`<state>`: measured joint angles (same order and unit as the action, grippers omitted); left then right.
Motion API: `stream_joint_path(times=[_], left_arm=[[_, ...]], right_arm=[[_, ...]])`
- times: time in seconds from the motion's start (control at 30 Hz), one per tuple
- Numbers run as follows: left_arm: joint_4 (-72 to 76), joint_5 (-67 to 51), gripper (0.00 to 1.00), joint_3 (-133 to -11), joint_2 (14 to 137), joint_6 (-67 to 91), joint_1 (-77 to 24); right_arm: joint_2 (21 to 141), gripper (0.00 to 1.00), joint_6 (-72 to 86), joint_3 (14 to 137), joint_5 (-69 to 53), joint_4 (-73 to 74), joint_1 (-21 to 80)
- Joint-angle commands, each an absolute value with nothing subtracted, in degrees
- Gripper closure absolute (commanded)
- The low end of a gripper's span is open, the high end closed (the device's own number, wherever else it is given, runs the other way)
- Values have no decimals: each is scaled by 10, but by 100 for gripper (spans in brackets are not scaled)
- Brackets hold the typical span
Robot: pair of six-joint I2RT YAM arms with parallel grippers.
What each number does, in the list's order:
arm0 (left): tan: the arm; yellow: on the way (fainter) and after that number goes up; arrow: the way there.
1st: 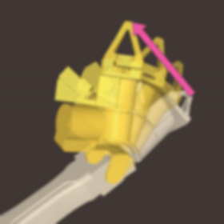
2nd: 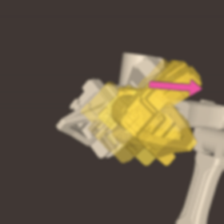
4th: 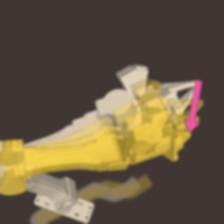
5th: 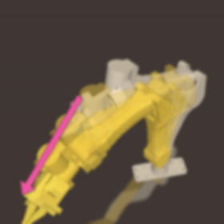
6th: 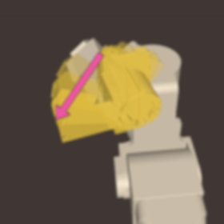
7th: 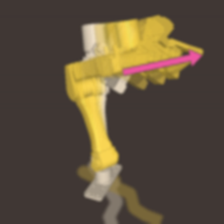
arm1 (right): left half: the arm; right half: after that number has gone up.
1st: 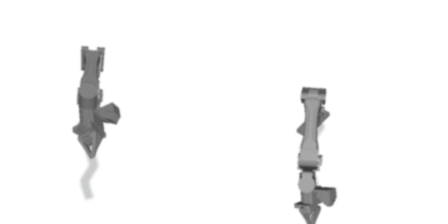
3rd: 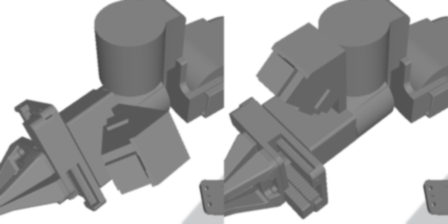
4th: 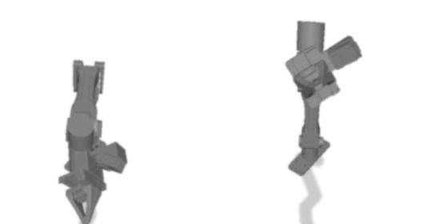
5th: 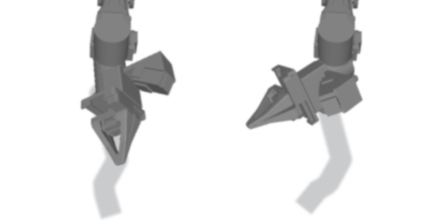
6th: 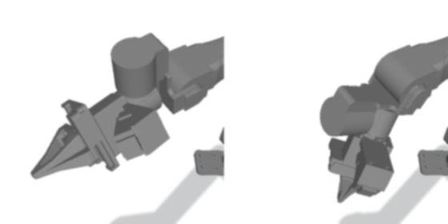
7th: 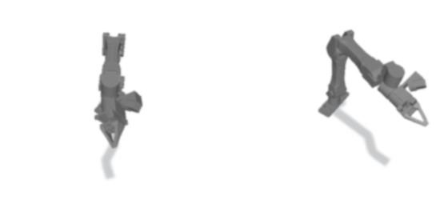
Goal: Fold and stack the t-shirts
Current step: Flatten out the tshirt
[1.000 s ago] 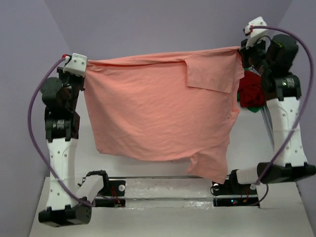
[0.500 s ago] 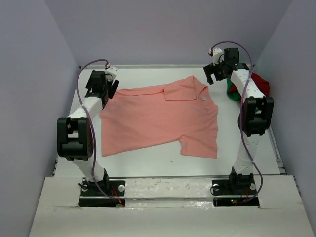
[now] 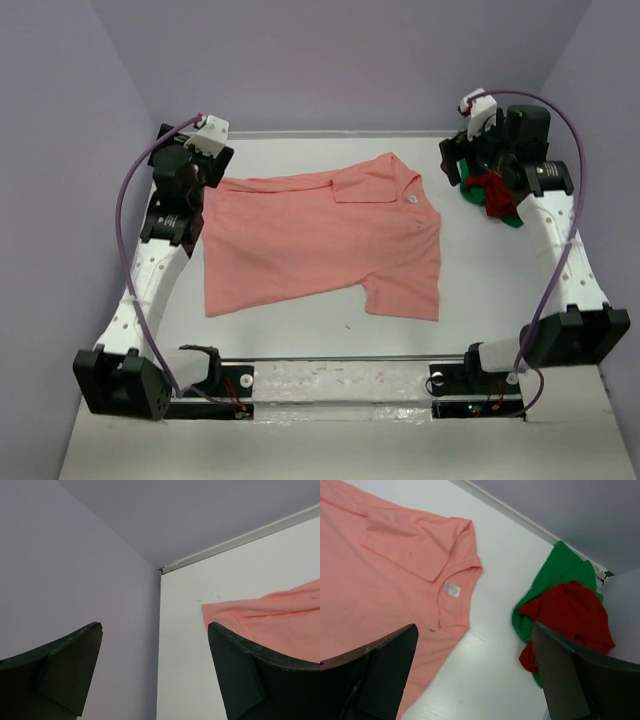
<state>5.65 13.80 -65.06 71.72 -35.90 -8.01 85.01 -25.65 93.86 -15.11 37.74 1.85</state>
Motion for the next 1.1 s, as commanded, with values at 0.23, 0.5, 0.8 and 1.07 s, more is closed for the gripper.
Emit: stream_joint_path(times=[0.23,0.5,0.8,1.07], left_arm=[[-219,33,9,-473,559,-375,-61],[-246,68,21,-379,481,-386,-54],[-263,76,21,-363,496,-378,-47],[-270,76,22,-367,502,-386,-39]], right_arm=[[710,7,-238,668,-212,471,16],[769,11,-230,623,-209,470,16],[943,14,-188,693,-214,451,16],[1017,17,-177,732,-201,441,16]])
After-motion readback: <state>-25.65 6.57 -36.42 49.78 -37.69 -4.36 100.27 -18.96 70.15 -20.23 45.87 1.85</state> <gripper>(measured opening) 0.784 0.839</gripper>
